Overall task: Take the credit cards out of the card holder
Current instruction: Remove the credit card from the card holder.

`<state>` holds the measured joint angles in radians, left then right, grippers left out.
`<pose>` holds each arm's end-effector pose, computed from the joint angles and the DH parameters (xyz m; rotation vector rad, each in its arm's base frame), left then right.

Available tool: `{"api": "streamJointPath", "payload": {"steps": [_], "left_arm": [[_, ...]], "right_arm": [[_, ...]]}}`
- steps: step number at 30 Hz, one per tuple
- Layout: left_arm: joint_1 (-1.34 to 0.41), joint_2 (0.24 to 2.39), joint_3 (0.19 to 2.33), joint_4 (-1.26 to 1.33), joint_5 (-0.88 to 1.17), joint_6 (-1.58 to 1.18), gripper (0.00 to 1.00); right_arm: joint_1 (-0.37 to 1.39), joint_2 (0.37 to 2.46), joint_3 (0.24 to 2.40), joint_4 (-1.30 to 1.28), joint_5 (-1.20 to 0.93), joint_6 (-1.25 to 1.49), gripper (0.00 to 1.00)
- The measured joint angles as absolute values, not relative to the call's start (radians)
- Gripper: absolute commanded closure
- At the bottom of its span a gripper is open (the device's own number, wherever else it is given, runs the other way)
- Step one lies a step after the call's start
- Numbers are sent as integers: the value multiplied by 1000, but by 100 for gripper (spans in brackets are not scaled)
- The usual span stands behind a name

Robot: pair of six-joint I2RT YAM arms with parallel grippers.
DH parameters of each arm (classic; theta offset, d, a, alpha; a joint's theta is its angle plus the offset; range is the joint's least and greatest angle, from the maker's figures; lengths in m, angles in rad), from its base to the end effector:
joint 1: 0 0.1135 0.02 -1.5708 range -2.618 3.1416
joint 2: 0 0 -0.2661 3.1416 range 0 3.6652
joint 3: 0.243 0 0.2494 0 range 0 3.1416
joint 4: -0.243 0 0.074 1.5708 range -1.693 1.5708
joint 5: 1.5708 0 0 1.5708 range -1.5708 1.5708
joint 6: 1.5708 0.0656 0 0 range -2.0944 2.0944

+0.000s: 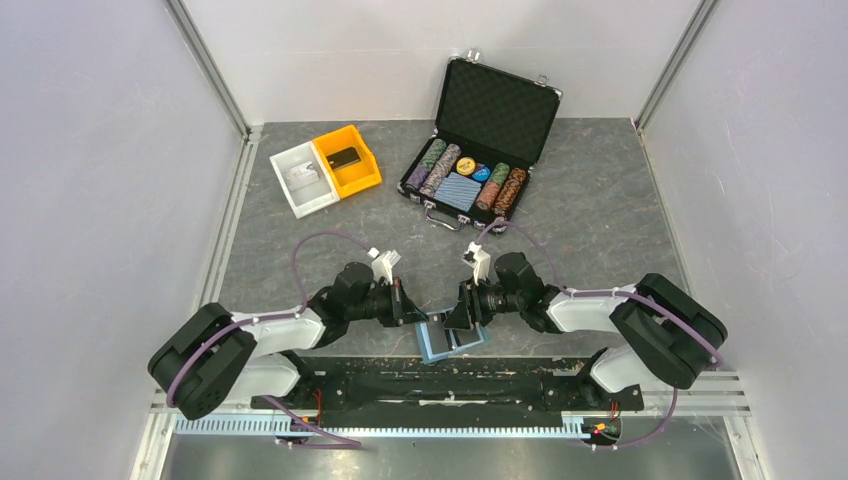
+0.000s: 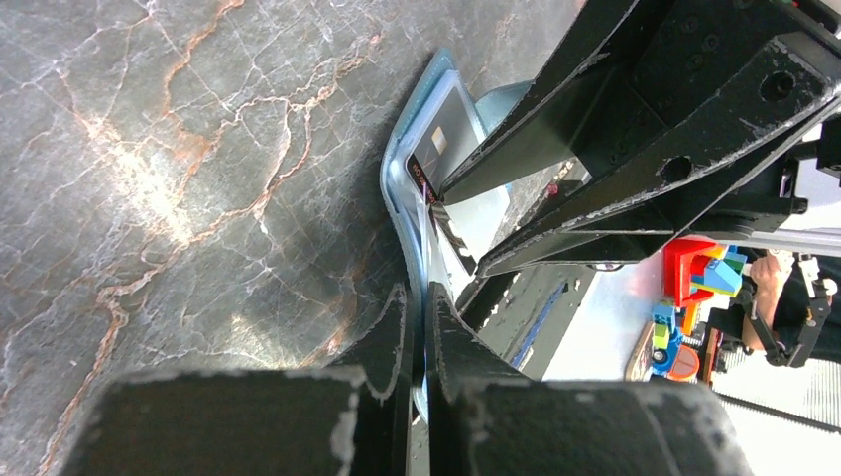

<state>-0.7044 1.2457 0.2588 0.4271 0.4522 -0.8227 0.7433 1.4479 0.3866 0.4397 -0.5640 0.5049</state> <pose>0.1576 -0.1716 0.1261 0.1616 2.3905 -1.3046 0.1699 0.2038 0.1202 -0.6330 2.3146 1.2706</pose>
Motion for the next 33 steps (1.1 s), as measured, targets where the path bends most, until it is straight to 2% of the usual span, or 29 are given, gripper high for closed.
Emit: {"api": "streamJointPath", "payload": {"steps": [20,28,33], "left_arm": [[-705,1197,194,558,484,-822,98],[-704,1191,194,573,502,-822,98],[-704,1193,200,579,529,-822,98]], "right_arm": [[708,1487,377,568,-707,504,56],[702,1488,377,576,-741,503,58],[702,1485,371,576,-753,496,64]]}}
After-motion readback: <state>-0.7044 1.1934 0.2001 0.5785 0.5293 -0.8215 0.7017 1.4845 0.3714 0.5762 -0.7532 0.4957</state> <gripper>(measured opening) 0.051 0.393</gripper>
